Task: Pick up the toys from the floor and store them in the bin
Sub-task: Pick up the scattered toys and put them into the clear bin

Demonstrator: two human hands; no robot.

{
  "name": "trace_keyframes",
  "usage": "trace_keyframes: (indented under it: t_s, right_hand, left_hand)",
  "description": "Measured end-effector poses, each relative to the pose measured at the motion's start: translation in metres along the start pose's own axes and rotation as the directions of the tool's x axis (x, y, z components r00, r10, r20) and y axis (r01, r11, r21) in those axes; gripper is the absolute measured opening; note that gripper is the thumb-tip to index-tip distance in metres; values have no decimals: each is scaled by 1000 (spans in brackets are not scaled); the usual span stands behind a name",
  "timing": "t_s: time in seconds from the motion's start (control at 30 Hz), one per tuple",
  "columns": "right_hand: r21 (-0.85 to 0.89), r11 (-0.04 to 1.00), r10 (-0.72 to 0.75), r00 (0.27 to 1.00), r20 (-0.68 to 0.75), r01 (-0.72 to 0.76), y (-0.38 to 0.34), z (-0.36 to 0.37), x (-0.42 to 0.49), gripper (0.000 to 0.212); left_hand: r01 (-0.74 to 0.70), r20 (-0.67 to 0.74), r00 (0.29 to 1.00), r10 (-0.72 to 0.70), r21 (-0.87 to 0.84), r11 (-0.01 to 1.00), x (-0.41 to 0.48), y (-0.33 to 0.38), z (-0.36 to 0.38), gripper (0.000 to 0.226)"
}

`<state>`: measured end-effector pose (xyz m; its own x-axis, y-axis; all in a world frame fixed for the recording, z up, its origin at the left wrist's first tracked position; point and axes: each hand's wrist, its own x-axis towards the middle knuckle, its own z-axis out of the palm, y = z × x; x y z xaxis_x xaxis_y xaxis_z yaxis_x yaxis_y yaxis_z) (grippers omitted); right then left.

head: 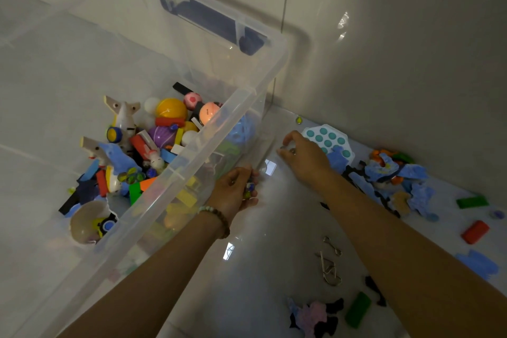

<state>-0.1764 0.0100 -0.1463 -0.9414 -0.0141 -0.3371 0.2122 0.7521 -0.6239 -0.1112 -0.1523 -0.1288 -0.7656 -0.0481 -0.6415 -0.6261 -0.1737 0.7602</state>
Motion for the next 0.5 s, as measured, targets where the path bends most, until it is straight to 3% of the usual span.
trace_keyframes:
  t_s: [0.2,0.27,0.3,0.37,0.4,0.5]
  right_hand:
    - [-250,968,47,997,61,-30,-14,-2,4,22]
    - [-90,994,79,991,104,-70,-16,-6,0,26]
    - [132,981,122,979,162,-144,-17,-9,-4,24]
    - [563,747,185,924,335,-354,-18,-21,-15,28]
    - [687,607,187,912,366,-400,-16,-28,-22,32]
    - [834,317,164,892,422,-453,-14,-58,-49,35]
  left_hand:
    - [13,-18,1000,-13,14,1000,-1,2,3,26]
    - [9,-23,1000,-8,35,999,-3,3,4,26]
    - [7,-19,1000,-6,50,999,-4,3,6,27]
    - [6,0,1000,-6,83,997,-11,7,10,27]
    - [2,15,1000,-3,101,995,-16,11,13,27]
    - [-27,107,994,12,137,990,-39,30,24,27]
